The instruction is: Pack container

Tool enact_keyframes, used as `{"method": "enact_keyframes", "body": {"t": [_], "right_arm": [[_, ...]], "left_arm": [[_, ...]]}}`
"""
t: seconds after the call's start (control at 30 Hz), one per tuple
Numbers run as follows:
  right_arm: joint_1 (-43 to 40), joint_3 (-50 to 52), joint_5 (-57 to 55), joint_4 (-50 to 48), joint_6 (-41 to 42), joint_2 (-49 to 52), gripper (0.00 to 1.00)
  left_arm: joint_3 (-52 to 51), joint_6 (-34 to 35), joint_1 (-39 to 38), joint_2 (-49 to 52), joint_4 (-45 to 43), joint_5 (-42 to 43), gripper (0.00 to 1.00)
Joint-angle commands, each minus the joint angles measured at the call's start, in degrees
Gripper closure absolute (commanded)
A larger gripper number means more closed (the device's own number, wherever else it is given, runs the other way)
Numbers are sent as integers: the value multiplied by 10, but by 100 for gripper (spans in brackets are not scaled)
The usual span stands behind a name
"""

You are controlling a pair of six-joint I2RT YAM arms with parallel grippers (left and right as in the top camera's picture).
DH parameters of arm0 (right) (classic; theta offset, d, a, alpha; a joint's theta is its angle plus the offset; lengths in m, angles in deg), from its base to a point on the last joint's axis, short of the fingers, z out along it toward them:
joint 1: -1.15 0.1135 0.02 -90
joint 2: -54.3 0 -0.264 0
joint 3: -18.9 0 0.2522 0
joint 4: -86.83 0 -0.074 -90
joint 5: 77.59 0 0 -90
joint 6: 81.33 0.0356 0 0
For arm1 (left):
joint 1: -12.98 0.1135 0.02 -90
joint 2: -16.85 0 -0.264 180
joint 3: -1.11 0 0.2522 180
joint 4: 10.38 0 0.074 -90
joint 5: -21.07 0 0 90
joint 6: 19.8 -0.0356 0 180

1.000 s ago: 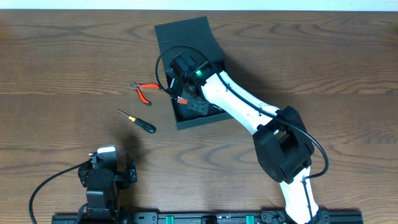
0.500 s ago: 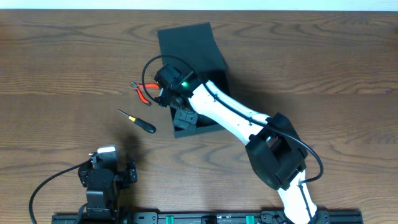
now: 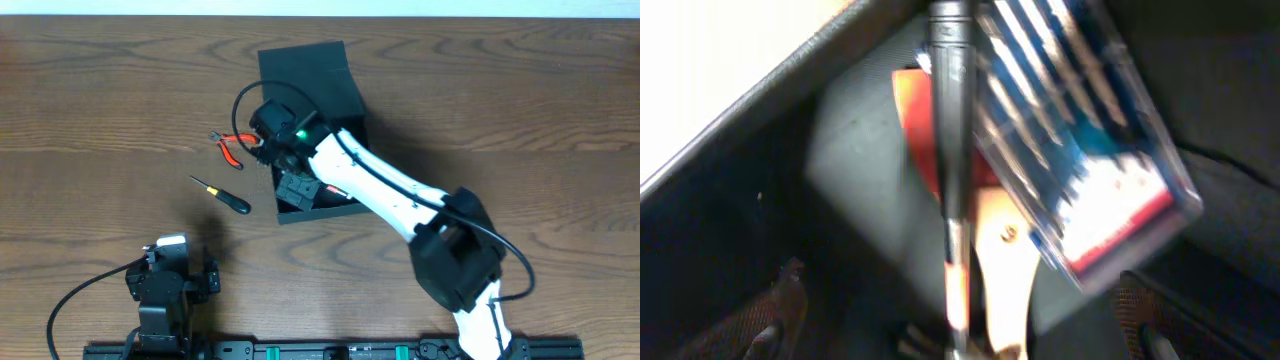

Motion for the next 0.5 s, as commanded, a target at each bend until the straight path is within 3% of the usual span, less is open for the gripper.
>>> {"method": "enact_keyframes", "body": {"t": [0.0, 0.47], "right_arm": [[-10, -5, -3, 9, 30, -66, 1], [-33, 22, 35, 77, 77, -319, 1]], "left_arm": [[-8, -6, 2, -4, 2, -7, 2], [-8, -6, 2, -4, 2, -7, 1]]}}
